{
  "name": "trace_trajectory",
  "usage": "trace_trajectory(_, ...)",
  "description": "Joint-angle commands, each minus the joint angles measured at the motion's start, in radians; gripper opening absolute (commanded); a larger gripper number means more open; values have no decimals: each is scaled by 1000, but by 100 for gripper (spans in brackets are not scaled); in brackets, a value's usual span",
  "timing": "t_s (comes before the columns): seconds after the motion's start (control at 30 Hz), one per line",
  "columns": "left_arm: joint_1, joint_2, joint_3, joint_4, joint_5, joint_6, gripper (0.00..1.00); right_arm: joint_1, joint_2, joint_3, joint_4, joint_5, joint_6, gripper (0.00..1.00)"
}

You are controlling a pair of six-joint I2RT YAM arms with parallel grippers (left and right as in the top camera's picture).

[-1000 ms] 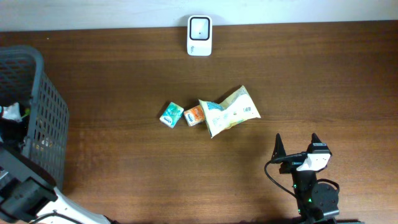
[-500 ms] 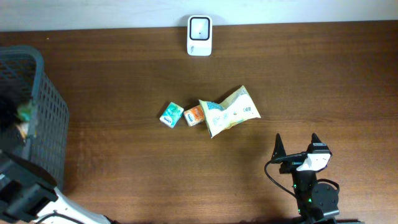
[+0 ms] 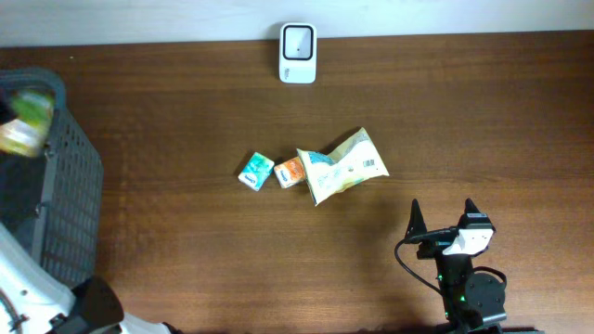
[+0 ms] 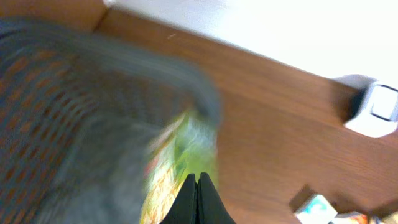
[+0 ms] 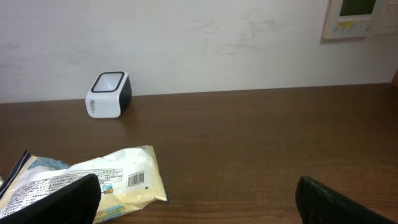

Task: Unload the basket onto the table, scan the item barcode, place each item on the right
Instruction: 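Reach into the basket and grasp the green tea carton with left gripper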

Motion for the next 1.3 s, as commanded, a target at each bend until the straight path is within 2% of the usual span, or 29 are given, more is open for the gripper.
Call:
trace_trajectory(0.0, -168, -40, 11, 13, 14, -14, 0, -8, -5, -5, -8, -2, 7, 98)
trace_trajectory(0.13, -417, -37, 10, 5, -25, -13, 0, -8, -5, -5, -8, -2, 7, 99)
trace_trajectory(0.2, -475, -37, 10, 6, -132, -14, 0, -8, -5, -5, -8, -2, 7, 99)
trace_trajectory(0.27, -477, -37, 10, 5, -208, -43, 1, -8, -5, -5, -8, -2, 7, 99)
trace_trajectory(0.3, -461, -37, 10, 6, -239, -61, 18, -8, -5, -5, -8, -2, 7, 99)
trace_trajectory(0.4, -362, -39, 10, 43, -279, -107, 48, -8, -5, -5, -8, -2, 7, 99)
trace_trajectory(0.47, -258, -39, 10, 71, -279, -154, 63, -8, -5, -5, -8, -2, 7, 99)
trace_trajectory(0.53, -158, -39, 10, 77, -279, -209, 68, -8, -5, -5, -8, -2, 7, 99)
trace_trajectory(0.6, -67, -33, 8, 71, -279, -240, 82, -8, -5, -5, -8, -2, 7, 99)
trace_trajectory(0.63, -16, -24, 1, 60, -277, -250, 96, -8, -5, -5, -8, -2, 7, 99)
trace_trajectory(0.67, 39, -8, -20, 44, -275, -249, 100, -8, -5, -5, -8, -2, 7, 99)
trace_trajectory(0.8, 140, 60, -179, 55, -245, -253, 99, -8, -5, -5, -8, -2, 7, 99)
trace_trajectory(1.0, 158, 142, -516, 228, -230, -252, 100, -8, -5, -5, -8, -2, 7, 99)
trace_trajectory(1.13, 189, 155, -741, 404, -190, -250, 100, -8, -5, -5, -8, -2, 7, 99)
trace_trajectory(1.27, 228, 156, -940, 680, 9, -203, 100, -8, -5, -5, -8, -2, 7, 99)
